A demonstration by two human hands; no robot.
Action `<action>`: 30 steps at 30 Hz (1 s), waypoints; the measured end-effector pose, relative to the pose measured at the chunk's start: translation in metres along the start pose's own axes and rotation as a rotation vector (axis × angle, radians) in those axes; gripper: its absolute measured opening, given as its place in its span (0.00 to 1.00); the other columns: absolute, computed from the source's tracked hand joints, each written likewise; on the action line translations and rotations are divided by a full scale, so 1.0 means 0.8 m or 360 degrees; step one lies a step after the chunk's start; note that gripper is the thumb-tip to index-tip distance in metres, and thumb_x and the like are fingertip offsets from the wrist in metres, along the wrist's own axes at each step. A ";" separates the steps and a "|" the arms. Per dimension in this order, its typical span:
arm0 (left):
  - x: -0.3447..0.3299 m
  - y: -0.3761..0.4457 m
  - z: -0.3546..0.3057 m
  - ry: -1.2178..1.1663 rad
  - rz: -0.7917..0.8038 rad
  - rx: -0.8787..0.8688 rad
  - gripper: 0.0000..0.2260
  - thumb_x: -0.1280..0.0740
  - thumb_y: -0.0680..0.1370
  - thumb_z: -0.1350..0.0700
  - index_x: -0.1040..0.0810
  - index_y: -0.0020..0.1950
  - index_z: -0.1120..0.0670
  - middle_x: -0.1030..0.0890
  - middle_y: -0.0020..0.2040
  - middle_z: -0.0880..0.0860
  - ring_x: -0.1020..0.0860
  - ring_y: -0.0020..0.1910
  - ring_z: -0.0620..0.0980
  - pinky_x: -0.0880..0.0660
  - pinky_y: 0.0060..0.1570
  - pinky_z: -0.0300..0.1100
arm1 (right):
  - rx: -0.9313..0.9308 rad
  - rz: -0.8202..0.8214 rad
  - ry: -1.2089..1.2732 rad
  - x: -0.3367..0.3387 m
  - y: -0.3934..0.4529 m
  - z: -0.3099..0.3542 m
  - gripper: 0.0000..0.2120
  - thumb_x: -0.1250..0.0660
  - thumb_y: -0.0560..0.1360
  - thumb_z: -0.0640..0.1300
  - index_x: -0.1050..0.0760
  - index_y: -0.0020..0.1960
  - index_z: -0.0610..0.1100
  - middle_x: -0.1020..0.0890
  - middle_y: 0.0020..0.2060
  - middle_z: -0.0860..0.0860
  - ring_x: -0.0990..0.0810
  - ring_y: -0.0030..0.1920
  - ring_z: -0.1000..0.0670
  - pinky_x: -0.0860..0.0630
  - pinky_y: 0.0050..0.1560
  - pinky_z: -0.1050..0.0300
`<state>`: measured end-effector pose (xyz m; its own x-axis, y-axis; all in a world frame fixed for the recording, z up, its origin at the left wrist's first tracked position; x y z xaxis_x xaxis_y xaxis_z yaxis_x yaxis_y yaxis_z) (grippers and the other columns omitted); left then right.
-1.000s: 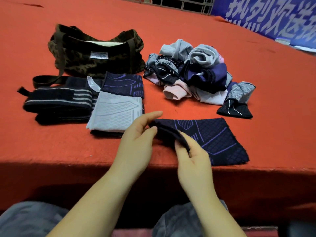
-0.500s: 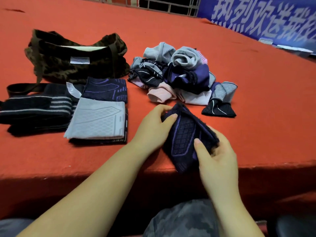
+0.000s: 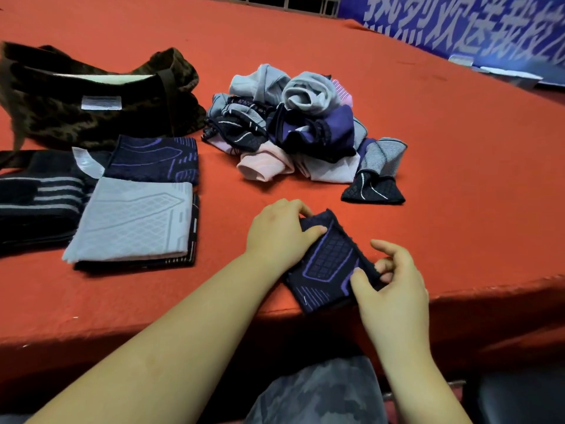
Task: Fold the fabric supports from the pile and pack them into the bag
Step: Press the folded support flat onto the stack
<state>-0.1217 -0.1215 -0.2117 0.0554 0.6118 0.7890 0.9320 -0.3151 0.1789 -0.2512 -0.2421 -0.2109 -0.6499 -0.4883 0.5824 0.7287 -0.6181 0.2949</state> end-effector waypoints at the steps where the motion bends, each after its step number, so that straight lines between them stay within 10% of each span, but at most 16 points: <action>1: 0.000 0.000 0.001 0.0040 -0.0028 -0.0007 0.16 0.33 0.73 0.40 0.23 0.55 0.48 0.25 0.53 0.50 0.28 0.56 0.52 0.33 0.57 0.45 | 0.0000 -0.0011 -0.0025 -0.001 0.001 -0.001 0.21 0.28 0.66 0.39 0.27 0.56 0.53 0.26 0.40 0.55 0.28 0.45 0.49 0.30 0.57 0.42; 9: -0.001 -0.001 -0.001 0.0250 -0.0031 0.0028 0.19 0.37 0.73 0.35 0.28 0.50 0.50 0.23 0.53 0.51 0.27 0.55 0.54 0.33 0.55 0.46 | -0.0165 0.0280 -0.0415 -0.003 0.013 0.002 0.20 0.33 0.69 0.47 0.28 0.61 0.53 0.24 0.50 0.55 0.28 0.57 0.48 0.39 0.61 0.51; 15: 0.018 -0.018 -0.008 0.0247 -0.0102 -0.0117 0.17 0.38 0.76 0.38 0.33 0.47 0.51 0.25 0.47 0.51 0.27 0.52 0.54 0.34 0.49 0.46 | -0.0274 0.0623 -0.0677 -0.001 0.033 0.010 0.07 0.35 0.68 0.53 0.29 0.41 0.51 0.21 0.46 0.52 0.25 0.54 0.44 0.34 0.54 0.52; 22: 0.063 -0.055 0.015 -0.0690 0.0407 0.0037 0.15 0.27 0.70 0.49 0.29 0.41 0.56 0.22 0.39 0.54 0.24 0.39 0.49 0.26 0.45 0.51 | -0.0099 0.0616 -0.0069 -0.008 0.026 0.038 0.07 0.35 0.68 0.36 0.33 0.38 0.44 0.26 0.27 0.51 0.29 0.29 0.49 0.34 0.30 0.56; 30: 0.104 -0.095 0.035 -0.1779 0.0733 0.0329 0.16 0.29 0.69 0.64 0.18 0.54 0.51 0.16 0.50 0.55 0.18 0.49 0.51 0.22 0.50 0.39 | 0.0119 0.0804 0.0503 -0.025 0.011 0.102 0.20 0.37 0.67 0.29 0.29 0.49 0.52 0.22 0.34 0.51 0.27 0.29 0.55 0.32 0.33 0.60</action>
<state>-0.1780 -0.0261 -0.1760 0.5767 0.7915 -0.2024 0.7778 -0.6077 -0.1602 -0.2139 -0.1872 -0.1580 -0.2433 -0.8771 0.4142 0.9699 -0.2222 0.0992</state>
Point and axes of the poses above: each hand's wrist, its own y-axis towards the middle knuckle, its own x-axis out of the back of the hand, z = x × y, the point moved 4 cm from there along y, towards the middle knuckle
